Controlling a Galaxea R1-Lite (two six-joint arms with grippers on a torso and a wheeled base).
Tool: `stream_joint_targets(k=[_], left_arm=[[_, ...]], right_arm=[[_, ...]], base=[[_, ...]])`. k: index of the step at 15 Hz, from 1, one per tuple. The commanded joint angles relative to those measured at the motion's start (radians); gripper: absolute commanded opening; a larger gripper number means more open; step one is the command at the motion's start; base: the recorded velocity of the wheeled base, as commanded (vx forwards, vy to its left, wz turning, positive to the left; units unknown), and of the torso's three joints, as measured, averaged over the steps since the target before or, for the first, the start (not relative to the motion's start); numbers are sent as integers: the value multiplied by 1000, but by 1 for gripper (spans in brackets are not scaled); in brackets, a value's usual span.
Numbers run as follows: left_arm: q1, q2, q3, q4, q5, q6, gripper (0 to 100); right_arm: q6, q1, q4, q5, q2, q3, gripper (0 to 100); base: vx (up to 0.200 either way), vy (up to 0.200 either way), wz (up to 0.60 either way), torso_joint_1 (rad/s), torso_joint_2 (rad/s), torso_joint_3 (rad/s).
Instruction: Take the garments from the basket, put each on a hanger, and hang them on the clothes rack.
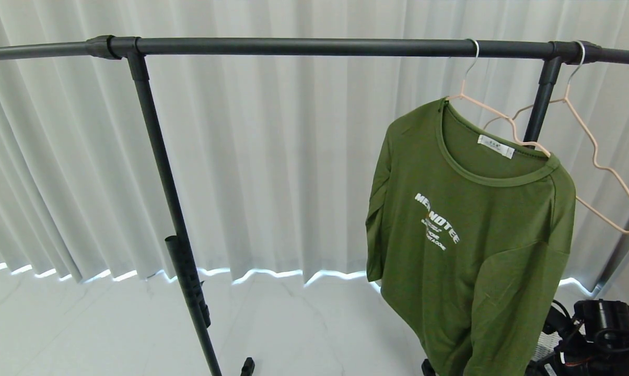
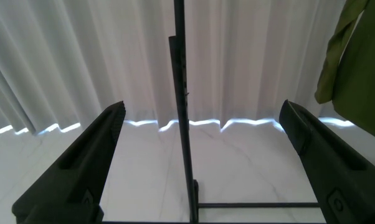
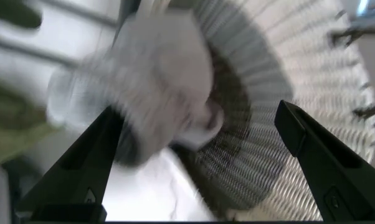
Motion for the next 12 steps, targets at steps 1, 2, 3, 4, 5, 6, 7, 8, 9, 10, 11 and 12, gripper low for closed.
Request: stream_joint_targets(k=[1, 2, 3, 4, 5, 6, 7, 8, 9, 10, 11, 12], left_arm=[[1, -4, 0, 0, -1, 0, 100], [1, -5, 0, 0, -1, 2, 100], [1, -5, 0, 0, -1, 0, 100], [1, -7, 0, 0, 1, 0, 100], [-1, -4, 0, 0, 1, 0, 100], [-1, -2, 0, 0, -1, 2, 100], [-1, 0, 0, 0, -1, 0, 100], [1, 0, 0, 0, 1, 0, 100], [-1, -2, 0, 0, -1, 0, 100], [-1, -2, 0, 0, -1, 0, 100], [-1, -4, 0, 0, 1, 0, 100], [1, -8, 0, 0, -1, -1, 100]], right_arm=[[0, -5, -26, 2, 34, 13, 100], [2, -5, -30, 4, 39, 11, 0], [0, -5, -40, -1, 39, 10, 0], [0, -5, -56, -2, 34, 15, 0], [-1, -5, -98, -2, 17, 42, 0], [-1, -5, -118, -1, -15, 74, 0], [-1, -5, -118, 4, -37, 96, 0], [2, -3, -118, 12, -101, 153, 0], [5, 3, -110, 30, -159, 166, 0], [12, 9, -95, 38, -230, 166, 0], [16, 29, -86, 38, -296, 166, 0], [16, 43, -72, 36, -351, 166, 0]], base=[[0, 0, 0, 0, 0, 0], [0, 0, 0, 0, 0, 0], [0, 0, 0, 0, 0, 0], [0, 0, 0, 0, 0, 0], [0, 0, 0, 0, 0, 0], [0, 0, 0, 0, 0, 0], [0, 0, 0, 0, 0, 0], [0, 0, 0, 0, 0, 0], [0, 0, 0, 0, 0, 0], [0, 0, 0, 0, 0, 0], [0, 0, 0, 0, 0, 0], [0, 0, 0, 0, 0, 0]])
